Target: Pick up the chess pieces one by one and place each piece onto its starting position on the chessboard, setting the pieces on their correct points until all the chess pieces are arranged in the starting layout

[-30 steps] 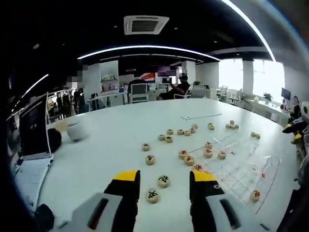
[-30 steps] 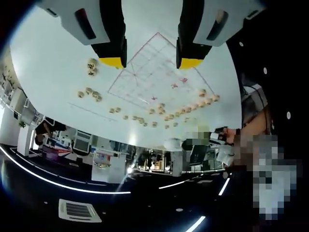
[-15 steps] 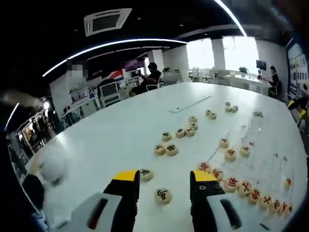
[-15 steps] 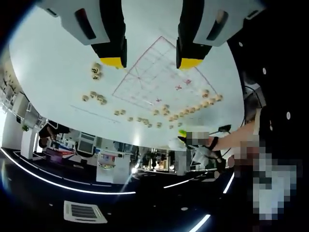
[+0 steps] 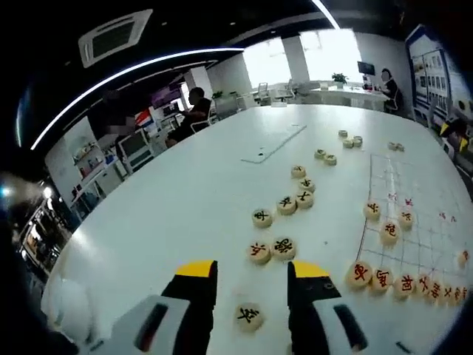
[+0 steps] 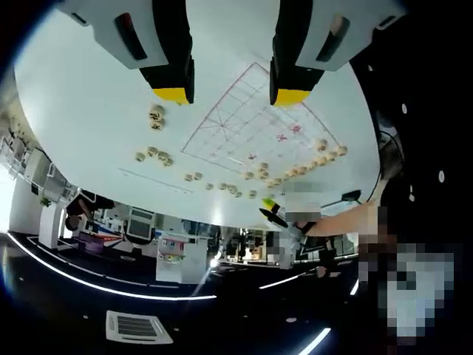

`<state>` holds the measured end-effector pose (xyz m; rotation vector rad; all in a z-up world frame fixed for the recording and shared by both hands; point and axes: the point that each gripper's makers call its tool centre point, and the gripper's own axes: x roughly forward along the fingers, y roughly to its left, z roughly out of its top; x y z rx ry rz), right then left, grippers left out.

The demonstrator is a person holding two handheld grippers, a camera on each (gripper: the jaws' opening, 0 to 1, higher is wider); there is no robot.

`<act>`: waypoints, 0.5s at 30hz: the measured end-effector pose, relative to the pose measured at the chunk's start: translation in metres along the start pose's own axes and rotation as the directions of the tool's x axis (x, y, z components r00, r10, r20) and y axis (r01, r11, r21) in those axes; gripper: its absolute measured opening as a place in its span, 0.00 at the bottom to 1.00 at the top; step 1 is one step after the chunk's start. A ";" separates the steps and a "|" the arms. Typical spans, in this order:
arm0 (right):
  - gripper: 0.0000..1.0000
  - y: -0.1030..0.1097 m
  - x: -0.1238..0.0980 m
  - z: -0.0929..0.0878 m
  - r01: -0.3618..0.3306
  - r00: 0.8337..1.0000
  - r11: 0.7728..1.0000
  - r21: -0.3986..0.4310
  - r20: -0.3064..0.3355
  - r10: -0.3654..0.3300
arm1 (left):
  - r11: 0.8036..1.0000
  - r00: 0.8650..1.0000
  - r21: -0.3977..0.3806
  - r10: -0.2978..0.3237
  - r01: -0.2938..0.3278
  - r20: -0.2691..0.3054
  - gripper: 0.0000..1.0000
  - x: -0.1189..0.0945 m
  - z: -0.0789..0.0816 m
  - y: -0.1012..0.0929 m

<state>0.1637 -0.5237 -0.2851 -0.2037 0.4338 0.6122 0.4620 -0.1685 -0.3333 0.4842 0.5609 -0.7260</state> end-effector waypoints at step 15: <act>0.42 -0.007 -0.004 -0.004 0.032 0.999 0.999 0.018 -0.005 -0.032 | 0.999 0.998 0.013 -0.046 0.047 -0.047 0.37 0.025 -0.010 -0.005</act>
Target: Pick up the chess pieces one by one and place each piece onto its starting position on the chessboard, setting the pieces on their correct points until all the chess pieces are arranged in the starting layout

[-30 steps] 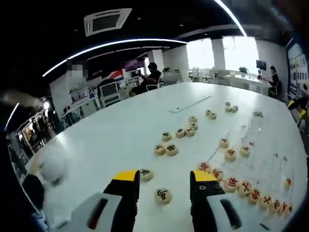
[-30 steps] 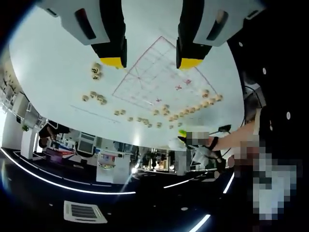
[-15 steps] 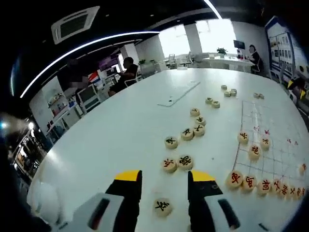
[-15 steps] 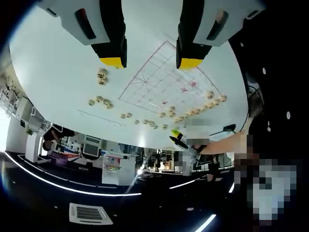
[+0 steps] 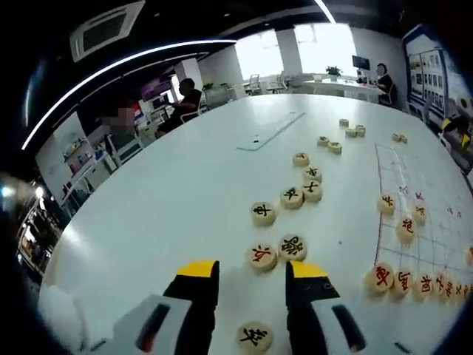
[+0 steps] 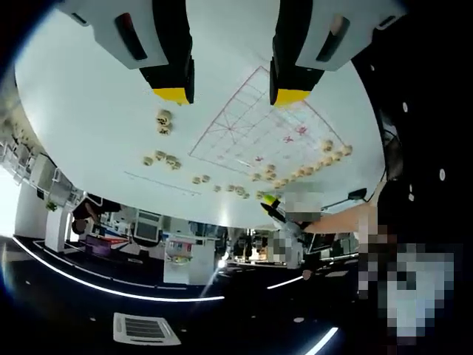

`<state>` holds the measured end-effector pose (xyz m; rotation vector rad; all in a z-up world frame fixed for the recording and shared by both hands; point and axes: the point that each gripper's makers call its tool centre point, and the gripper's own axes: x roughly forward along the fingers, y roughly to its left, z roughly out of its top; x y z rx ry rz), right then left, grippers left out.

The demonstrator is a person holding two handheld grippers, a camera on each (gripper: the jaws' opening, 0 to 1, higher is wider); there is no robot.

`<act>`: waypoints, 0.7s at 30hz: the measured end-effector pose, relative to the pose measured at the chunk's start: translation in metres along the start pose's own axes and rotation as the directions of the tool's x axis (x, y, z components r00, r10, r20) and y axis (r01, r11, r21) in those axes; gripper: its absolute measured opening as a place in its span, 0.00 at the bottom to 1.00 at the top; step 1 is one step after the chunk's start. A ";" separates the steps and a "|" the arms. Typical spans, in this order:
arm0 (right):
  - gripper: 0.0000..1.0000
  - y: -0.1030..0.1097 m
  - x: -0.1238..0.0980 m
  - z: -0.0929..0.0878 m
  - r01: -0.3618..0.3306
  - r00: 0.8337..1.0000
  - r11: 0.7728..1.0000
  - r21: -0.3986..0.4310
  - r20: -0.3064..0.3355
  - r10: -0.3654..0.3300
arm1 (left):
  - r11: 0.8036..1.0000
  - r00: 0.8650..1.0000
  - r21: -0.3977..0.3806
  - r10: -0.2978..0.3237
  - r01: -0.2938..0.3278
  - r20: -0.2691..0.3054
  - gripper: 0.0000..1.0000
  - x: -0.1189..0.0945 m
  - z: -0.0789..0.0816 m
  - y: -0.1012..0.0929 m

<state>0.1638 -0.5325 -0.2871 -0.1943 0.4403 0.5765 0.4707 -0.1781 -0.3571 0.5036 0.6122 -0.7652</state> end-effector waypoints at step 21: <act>0.42 0.000 -0.003 -0.003 0.009 1.000 1.000 0.006 0.002 -0.009 | 0.988 0.998 -0.144 -0.052 0.056 0.031 0.20 0.001 0.003 -0.015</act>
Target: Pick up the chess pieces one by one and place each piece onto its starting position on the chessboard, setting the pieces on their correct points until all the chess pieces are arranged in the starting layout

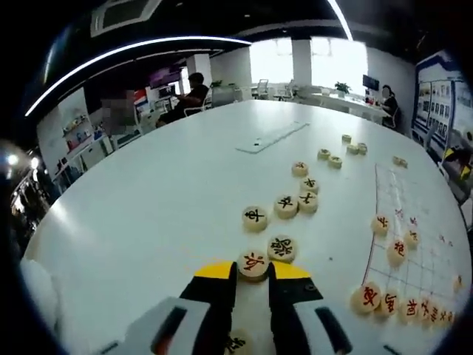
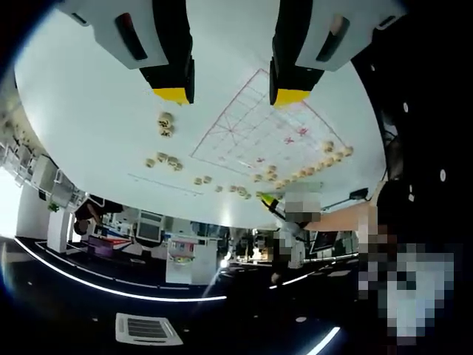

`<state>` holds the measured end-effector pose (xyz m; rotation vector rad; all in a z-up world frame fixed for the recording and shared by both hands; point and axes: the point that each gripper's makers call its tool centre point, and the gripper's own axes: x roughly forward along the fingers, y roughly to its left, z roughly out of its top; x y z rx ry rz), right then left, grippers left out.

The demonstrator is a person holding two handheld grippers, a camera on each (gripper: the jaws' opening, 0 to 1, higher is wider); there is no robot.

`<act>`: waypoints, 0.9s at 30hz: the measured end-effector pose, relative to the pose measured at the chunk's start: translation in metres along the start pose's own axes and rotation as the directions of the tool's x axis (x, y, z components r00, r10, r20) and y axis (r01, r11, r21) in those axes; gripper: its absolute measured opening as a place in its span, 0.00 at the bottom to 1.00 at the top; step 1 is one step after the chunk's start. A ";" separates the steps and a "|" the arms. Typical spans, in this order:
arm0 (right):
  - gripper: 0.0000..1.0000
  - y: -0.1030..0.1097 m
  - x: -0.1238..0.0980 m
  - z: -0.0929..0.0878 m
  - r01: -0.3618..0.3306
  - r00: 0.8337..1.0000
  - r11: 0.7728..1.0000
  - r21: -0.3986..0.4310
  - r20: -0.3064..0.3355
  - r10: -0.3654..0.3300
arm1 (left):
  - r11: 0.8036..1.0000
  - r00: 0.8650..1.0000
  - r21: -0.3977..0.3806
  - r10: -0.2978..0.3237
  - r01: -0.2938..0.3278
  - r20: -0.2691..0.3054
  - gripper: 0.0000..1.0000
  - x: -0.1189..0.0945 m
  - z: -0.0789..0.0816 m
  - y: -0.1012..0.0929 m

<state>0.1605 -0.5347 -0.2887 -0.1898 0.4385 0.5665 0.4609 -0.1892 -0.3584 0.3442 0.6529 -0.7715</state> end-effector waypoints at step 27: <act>0.42 0.020 0.019 0.029 -0.119 0.988 0.989 -0.086 0.089 0.127 | 0.989 0.899 -0.116 0.127 -0.086 0.419 0.20 -0.195 0.010 -0.109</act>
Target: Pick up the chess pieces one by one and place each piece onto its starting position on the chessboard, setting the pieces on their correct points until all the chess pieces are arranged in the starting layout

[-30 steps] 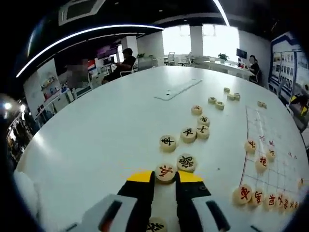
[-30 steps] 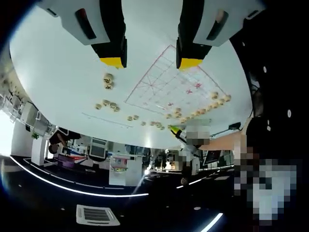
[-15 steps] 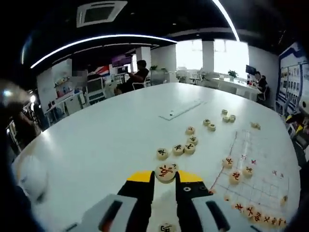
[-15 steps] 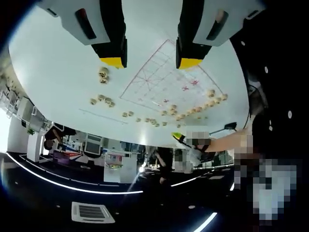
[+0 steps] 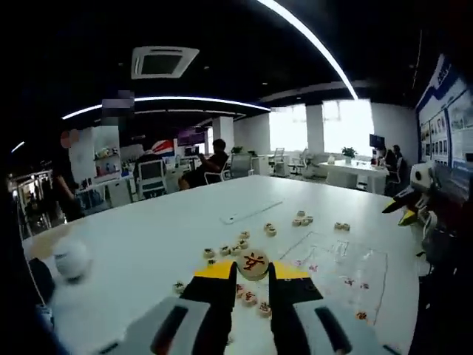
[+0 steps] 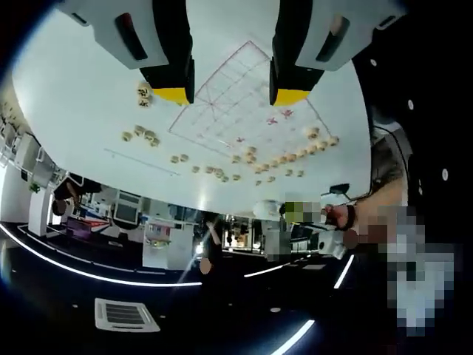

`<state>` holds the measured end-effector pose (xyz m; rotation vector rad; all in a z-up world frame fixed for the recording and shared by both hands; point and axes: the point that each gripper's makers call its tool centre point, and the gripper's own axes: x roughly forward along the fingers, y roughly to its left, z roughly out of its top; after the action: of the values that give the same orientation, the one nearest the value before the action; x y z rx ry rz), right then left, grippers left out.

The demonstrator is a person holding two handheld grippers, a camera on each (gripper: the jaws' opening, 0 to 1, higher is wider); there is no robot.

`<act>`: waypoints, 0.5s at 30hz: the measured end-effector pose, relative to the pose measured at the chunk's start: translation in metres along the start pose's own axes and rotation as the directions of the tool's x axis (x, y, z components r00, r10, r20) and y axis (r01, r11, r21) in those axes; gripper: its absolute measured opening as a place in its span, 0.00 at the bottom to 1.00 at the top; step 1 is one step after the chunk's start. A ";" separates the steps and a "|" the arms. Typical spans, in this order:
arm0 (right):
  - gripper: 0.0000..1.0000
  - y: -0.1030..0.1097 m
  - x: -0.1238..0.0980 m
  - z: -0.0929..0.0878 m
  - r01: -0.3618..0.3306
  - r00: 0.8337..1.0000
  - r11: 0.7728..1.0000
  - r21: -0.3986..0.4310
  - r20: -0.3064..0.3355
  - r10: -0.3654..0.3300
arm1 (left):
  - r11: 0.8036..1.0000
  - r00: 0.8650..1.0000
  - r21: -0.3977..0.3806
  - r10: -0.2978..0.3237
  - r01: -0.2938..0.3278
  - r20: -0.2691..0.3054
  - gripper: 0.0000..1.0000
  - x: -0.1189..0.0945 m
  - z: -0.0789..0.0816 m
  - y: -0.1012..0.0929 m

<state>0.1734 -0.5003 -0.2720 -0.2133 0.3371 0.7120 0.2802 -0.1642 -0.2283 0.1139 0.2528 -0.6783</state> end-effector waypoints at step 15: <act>0.42 0.004 -0.003 0.004 -0.011 1.000 1.000 -0.005 0.015 0.011 | 0.994 0.995 -0.051 0.097 -0.096 0.028 0.20 -0.080 -0.029 -0.045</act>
<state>0.1697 -0.4980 -0.2680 -0.2110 0.3220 0.7252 0.1856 -0.1450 -0.2359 0.0678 0.2338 -0.5769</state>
